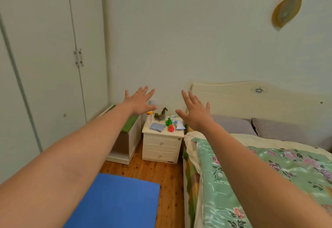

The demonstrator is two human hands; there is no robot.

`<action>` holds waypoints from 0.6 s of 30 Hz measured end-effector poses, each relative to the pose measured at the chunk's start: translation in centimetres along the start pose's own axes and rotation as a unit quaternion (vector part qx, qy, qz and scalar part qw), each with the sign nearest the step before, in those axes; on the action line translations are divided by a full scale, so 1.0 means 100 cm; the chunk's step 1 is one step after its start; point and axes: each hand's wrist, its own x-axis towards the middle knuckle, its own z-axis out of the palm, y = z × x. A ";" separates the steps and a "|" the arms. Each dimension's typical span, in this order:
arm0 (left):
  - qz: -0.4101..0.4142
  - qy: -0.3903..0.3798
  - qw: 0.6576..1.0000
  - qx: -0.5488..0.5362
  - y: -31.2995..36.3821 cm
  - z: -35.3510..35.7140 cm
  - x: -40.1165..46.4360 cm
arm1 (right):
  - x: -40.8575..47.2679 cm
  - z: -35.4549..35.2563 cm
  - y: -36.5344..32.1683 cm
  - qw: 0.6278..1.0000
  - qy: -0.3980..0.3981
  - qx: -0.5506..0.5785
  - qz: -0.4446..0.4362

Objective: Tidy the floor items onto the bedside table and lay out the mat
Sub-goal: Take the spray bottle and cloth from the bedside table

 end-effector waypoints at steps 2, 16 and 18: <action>0.003 -0.007 1.000 0.002 -0.005 0.007 0.021 | 0.023 0.007 0.005 1.000 -0.006 -0.007 -0.001; -0.033 -0.047 0.998 0.025 -0.051 0.088 0.243 | 0.252 0.116 0.090 0.999 -0.042 -0.009 -0.030; -0.036 -0.063 0.997 0.029 -0.055 0.104 0.284 | 0.294 0.138 0.108 0.998 -0.062 -0.004 -0.033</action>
